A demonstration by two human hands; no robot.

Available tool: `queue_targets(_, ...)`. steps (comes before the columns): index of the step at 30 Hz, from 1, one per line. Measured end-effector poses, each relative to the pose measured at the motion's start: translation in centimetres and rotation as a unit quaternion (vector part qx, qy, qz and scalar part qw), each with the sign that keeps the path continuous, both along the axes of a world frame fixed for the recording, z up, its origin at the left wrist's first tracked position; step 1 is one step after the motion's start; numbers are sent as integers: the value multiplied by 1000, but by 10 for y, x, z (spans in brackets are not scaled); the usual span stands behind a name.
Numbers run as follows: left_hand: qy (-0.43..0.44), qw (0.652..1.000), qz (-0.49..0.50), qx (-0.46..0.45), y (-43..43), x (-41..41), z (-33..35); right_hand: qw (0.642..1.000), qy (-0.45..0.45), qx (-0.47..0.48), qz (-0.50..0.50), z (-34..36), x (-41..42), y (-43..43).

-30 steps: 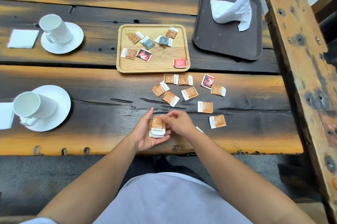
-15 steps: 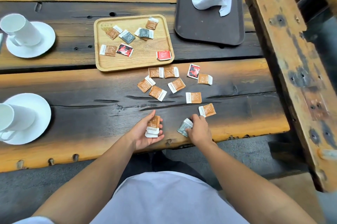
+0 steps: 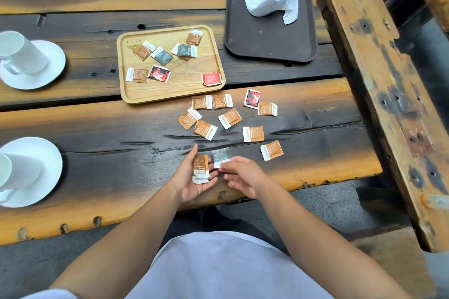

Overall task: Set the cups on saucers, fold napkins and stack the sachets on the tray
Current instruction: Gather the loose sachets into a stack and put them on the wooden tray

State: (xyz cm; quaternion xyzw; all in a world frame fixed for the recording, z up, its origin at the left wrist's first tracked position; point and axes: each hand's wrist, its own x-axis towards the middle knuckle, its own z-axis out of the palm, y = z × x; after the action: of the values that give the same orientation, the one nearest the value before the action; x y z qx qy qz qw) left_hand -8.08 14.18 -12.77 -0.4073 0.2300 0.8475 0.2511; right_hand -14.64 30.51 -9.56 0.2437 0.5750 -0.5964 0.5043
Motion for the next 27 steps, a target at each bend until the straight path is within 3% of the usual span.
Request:
queue_targets(3,31,999,-5,39,1,-5,4,998,-18,-31,53,4,7,-14)
queue_targets(7,23,999,0,25,2,-8,6,979,65,60,183,3,9,-26)
queue_targets(11,10,1000,11,4,3,-8,6,896,118,109,413,7,-1,-20)
queue_targets(13,-4,1000,25,1,3,-9,7,852,125,159,482,7,-14,-9)
queue_targets(15,-4,999,29,11,3,-11,8,815,215,272,464,2,-27,5)
queue_targets(18,-3,1000,16,9,4,-15,8,779,367,439,256,-5,-42,33)
queue_targets(20,-5,1000,13,9,6,-17,6,772,368,465,229,-14,-53,50)
queue_targets(24,2,1000,-9,14,8,-22,4,774,315,471,282,-27,-59,66)
queue_targets(27,4,1000,-22,13,9,-24,4,783,350,458,233,-34,-55,70)
